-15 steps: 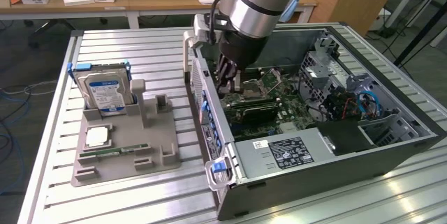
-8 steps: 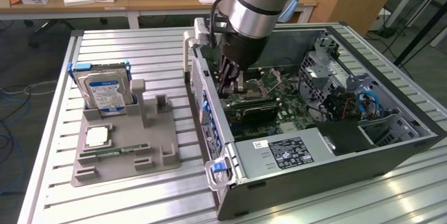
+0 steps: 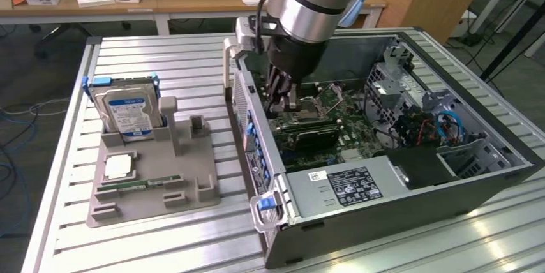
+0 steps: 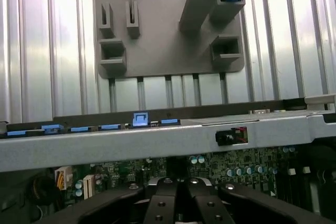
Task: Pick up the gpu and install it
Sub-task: 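Press down on the gpu until it lock into place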
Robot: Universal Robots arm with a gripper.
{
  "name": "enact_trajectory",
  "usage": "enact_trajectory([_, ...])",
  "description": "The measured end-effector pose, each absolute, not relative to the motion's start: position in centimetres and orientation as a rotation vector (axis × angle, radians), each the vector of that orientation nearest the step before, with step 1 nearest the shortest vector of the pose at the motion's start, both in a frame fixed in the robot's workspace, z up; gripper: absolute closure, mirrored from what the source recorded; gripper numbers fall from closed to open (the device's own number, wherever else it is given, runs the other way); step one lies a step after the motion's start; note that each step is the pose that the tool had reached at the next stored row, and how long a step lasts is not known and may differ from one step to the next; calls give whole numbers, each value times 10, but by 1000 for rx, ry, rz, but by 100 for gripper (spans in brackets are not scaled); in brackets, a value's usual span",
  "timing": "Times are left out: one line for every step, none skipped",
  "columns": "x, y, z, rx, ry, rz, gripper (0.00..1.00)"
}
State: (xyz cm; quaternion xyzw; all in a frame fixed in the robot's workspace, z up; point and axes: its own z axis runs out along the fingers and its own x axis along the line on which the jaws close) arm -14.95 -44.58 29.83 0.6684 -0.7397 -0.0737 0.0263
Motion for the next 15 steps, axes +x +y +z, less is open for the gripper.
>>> enact_trajectory([-150,-446,298,2065,-2285,-228,89])
enact_trajectory([-150,-447,297,2065,-2285,-228,89])
enact_trajectory([-150,-448,297,2065,-2286,-228,89])
enact_trajectory([-150,-448,297,2065,-2286,-228,89])
enact_trajectory([-150,-449,296,2065,-2286,-228,89])
enact_trajectory([-150,-450,296,2065,-2285,-227,89])
enact_trajectory([-150,-451,296,2065,-2285,-227,89])
enact_trajectory([-150,-452,296,2064,-2285,-227,89])
enact_trajectory([-150,-452,296,2064,-2284,-227,89])
enact_trajectory([-150,-452,296,2063,-2284,-226,89])
enact_trajectory([-150,-452,296,2063,-2284,-226,89])
enact_trajectory([-150,-452,296,2063,-2284,-226,89])
enact_trajectory([-150,-452,296,2062,-2283,-227,89])
enact_trajectory([-150,-452,295,2060,-2281,-229,89])
enact_trajectory([-150,-452,295,2058,-2279,-231,89])
